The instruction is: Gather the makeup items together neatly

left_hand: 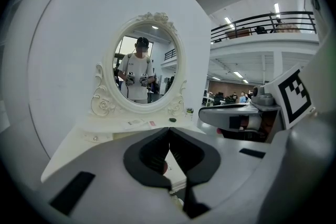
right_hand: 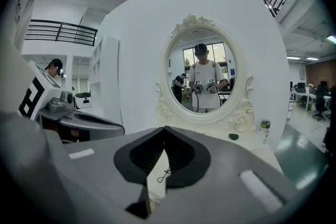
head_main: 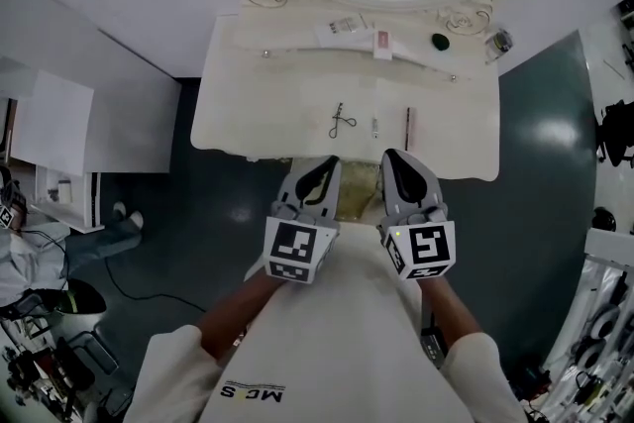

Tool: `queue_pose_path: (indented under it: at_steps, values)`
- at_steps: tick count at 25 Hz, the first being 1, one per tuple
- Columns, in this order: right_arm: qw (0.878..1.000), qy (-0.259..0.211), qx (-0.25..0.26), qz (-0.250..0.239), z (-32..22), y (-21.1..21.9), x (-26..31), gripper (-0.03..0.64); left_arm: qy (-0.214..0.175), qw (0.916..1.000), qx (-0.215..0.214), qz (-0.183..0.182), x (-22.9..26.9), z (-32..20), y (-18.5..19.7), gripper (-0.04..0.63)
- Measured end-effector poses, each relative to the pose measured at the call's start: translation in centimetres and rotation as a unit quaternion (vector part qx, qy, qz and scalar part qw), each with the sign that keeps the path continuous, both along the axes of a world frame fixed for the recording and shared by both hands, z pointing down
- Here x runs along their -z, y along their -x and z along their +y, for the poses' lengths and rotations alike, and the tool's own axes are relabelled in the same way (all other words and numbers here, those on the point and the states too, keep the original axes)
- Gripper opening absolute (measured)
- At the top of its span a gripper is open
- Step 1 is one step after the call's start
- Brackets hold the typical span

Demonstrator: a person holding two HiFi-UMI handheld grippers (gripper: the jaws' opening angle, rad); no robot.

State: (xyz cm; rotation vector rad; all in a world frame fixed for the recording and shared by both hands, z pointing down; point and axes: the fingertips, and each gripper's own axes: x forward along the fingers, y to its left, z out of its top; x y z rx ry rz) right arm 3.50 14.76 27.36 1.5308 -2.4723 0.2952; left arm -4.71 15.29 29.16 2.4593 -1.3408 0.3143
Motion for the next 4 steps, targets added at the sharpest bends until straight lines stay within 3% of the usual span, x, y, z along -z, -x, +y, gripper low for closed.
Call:
queue_pose_path:
  at_steps: [4]
  values:
    - [1.0, 0.002, -0.003, 0.003, 0.01, -0.13, -0.17, 0.002, 0.004, 1.0, -0.002, 0.001, -0.2, 0.05, -0.07, 0.011]
